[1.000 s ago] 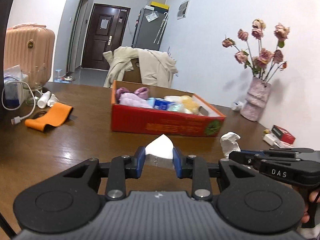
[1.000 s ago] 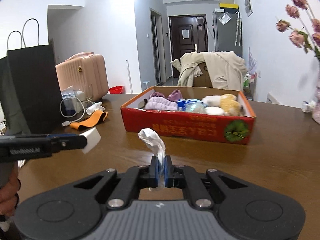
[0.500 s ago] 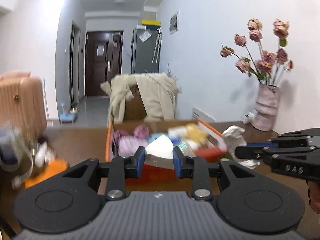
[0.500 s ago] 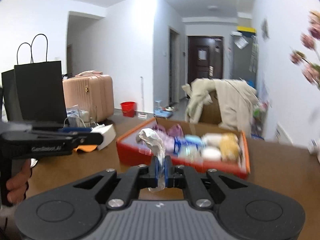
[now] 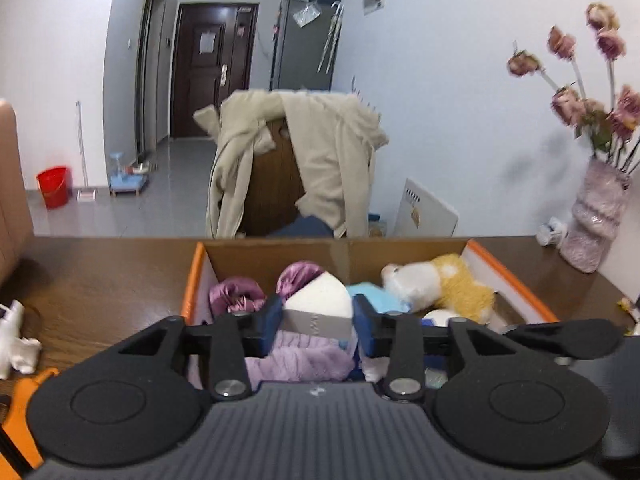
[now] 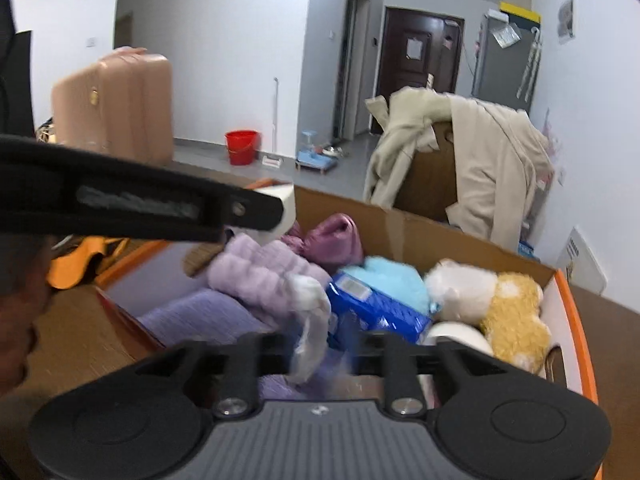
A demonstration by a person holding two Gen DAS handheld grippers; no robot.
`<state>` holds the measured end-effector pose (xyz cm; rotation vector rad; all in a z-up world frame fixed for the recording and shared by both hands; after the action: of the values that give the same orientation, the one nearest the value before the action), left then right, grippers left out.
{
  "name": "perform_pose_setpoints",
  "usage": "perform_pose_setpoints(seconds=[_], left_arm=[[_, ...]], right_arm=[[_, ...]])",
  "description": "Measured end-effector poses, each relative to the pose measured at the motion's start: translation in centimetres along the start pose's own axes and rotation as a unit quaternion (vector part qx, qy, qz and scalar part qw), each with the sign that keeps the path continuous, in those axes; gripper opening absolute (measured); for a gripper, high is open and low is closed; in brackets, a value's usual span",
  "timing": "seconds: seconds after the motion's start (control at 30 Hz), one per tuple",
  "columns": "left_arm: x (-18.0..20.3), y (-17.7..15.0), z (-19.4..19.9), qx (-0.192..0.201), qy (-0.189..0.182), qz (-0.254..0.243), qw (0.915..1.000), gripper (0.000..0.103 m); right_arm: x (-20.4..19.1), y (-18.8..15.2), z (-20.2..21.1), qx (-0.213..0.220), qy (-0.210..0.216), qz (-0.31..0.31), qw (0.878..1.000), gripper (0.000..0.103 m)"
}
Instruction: Organize soft objects
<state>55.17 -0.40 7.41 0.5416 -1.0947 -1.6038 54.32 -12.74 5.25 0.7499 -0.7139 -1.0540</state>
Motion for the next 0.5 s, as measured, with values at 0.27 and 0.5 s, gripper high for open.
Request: perform_pose_setpoints(seconds=[0.27,0.5], left_arm=[[-1.0,-0.7,-0.4,-0.011,-0.014,0.017,0.9997,0.066],[-0.1,1.3,3.7,0.012,0.002,0.003,0.9999,0.072]], right_arm=[[3.3,-0.4,2.8,0.028,-0.001,-0.035,0.999,0.054],[6.2,0.8,6.5,0.055,-0.029,-0.059,0.996,0.056]])
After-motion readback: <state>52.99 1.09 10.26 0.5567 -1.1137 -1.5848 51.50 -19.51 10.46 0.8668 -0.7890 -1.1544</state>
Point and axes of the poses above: each gripper's, at about its wrist camera, not at the fingertips, and z roughly against the way its jaws point, x to its right, y to its top, the point moved 3 cm from there along -z, roughly the way its jaws point, and after that the axes turned 9 degrees about -y, right-handed, at the moved point
